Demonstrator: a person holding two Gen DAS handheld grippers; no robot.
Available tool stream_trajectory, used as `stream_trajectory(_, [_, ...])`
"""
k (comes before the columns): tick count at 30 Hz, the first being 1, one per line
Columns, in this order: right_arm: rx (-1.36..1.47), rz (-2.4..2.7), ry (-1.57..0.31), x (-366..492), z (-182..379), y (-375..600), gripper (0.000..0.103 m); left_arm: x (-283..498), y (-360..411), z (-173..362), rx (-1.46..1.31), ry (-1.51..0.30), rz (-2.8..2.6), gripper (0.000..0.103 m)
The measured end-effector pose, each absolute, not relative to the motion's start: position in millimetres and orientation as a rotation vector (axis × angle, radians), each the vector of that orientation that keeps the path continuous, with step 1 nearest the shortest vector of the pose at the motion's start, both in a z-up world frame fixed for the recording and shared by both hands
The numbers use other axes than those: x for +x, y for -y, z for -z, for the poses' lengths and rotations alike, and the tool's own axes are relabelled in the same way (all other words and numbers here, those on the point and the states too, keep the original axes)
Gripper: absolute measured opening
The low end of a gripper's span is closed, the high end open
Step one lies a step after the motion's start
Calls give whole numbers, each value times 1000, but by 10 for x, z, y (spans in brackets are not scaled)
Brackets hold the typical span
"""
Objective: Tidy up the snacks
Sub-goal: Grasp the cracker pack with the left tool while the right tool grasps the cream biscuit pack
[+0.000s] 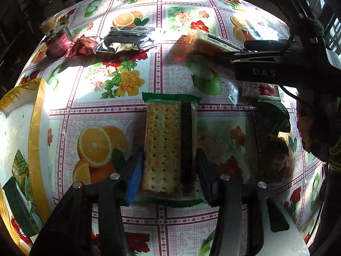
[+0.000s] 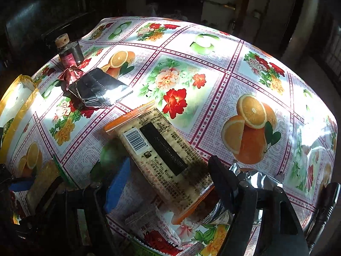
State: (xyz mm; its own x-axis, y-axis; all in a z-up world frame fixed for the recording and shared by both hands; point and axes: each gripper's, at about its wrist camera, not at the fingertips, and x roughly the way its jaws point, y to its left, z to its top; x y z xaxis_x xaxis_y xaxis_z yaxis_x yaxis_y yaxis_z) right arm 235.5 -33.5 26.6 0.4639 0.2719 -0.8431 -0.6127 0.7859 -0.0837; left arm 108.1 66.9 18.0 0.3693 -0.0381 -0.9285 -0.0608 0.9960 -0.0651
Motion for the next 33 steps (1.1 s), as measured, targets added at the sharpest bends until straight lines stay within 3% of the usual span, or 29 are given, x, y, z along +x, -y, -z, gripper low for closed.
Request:
stream_trajectory(1, [-409, -556, -952, 2363, -240, 334, 76, 1068, -678, -177, -85, -1190, -23, 49])
stream_trajectory(3, [-331, -579, -1012, 2373, -207, 385, 61, 1039, -646, -159, -78, -1176, -32, 48])
stream_trajectory(5, [-243, -625, -1028, 2310, -211, 440, 54, 976, -625, -163, -81, -1170, -44, 48])
stream_trajectory(15, [155, -753, -930, 1531, -542, 884, 51, 468, -725, -367, -138, -1127, -106, 48])
stream_trajectory(16, [188, -764, -917, 1443, -578, 917, 42, 409, -737, -387, -144, -1125, -115, 48])
stream_trajectory(17, [221, -786, -917, 1361, -597, 965, 0, 347, -749, -401, -152, -1125, -123, 48])
stream_trajectory(19, [266, -816, -927, 1204, -622, 1011, 2, 243, -757, -397, -160, -1127, -122, 48])
stream_trajectory(21, [100, -767, -967, 1040, -567, 852, 7, 143, -754, -374, -169, -1137, -126, 48])
stream_trajectory(22, [56, -761, -958, 971, -541, 801, 16, 88, -750, -372, -171, -1136, -123, 48])
stream_trajectory(24, [7, -772, -976, 873, -490, 743, 53, 3, -752, -375, -173, -1139, -141, 48])
stream_trajectory(26, [-37, -709, -979, 775, -471, 676, 65, -81, -772, -401, -186, -1128, -154, 48])
stream_trajectory(33, [-281, -562, -952, 546, -253, 75, 68, -251, -813, -507, -177, -1094, -169, 48])
